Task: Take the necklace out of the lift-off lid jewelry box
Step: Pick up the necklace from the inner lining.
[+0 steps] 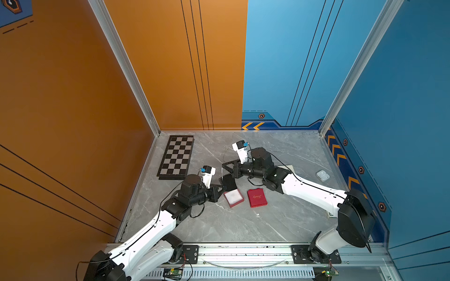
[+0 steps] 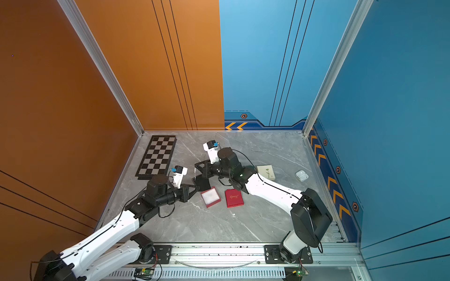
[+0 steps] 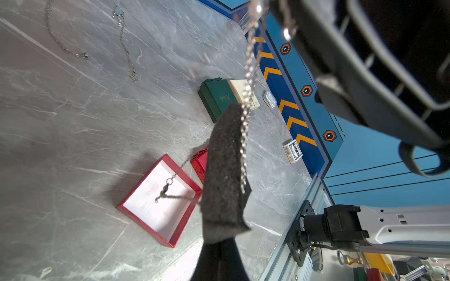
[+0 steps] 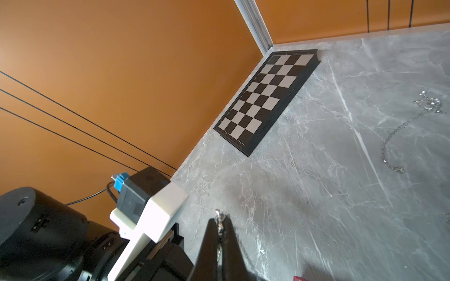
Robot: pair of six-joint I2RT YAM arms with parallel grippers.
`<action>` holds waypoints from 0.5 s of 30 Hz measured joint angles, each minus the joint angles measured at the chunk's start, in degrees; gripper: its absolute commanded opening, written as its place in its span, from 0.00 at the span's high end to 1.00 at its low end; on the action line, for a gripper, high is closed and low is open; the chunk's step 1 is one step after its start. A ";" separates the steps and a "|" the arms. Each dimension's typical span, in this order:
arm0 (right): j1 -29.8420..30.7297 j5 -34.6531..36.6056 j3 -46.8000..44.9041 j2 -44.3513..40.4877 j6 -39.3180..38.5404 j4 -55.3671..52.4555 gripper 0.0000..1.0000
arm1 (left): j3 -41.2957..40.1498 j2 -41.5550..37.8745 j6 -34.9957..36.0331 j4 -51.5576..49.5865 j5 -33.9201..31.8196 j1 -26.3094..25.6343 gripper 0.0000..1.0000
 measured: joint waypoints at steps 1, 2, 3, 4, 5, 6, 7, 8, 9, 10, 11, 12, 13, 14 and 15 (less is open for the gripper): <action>-0.07 0.02 0.17 0.02 0.00 -0.02 1.00 | 0.00 0.07 0.17 0.00 0.07 -0.35 1.00; -0.11 0.04 0.33 0.02 0.00 0.00 1.00 | 0.00 0.09 0.37 -0.02 0.11 -0.72 1.00; -0.15 0.17 0.44 0.02 0.00 0.02 1.00 | 0.00 0.09 0.46 0.00 0.13 -1.05 1.00; -0.15 0.48 0.55 0.02 0.00 0.00 1.00 | 0.00 0.09 0.57 0.00 0.15 -1.49 1.00; -0.22 0.98 0.59 0.02 0.00 -0.04 1.00 | 0.00 0.09 0.70 0.00 0.17 -1.86 1.00; -0.26 1.42 0.59 0.02 0.00 -0.09 1.00 | 0.00 0.09 0.87 0.00 0.24 -2.16 1.00; -0.44 1.84 0.59 0.02 -0.02 -0.15 1.00 | 0.00 0.09 1.07 0.00 0.24 -2.54 1.00; -0.57 2.25 0.59 0.02 0.00 -0.20 1.00 | 0.00 0.09 1.33 0.00 0.26 -2.84 1.00; -0.72 2.80 0.59 0.02 0.00 -0.31 1.00 | 0.00 0.09 1.51 0.00 0.26 -3.10 1.00; -0.94 3.10 0.59 0.02 0.00 -0.48 1.00 | 0.02 0.09 1.68 0.00 0.26 -3.45 1.00; -1.18 3.39 0.59 0.02 0.02 -0.59 1.00 | 0.02 0.09 1.92 0.00 0.26 -3.78 1.00; -1.40 3.72 0.59 0.02 0.02 -0.70 1.00 | 0.02 0.09 1.97 0.00 0.26 -4.09 1.00; -1.66 4.13 0.59 0.02 0.04 -0.79 1.00 | 0.07 0.09 2.10 -0.02 0.26 -4.42 1.00; -1.92 4.48 0.59 0.02 0.04 -0.81 1.00 | 0.20 0.11 2.29 -0.02 0.26 -4.74 1.00; -2.14 4.63 0.59 0.02 0.04 -0.83 1.00 | 0.37 0.17 2.43 -0.02 0.26 -5.01 1.00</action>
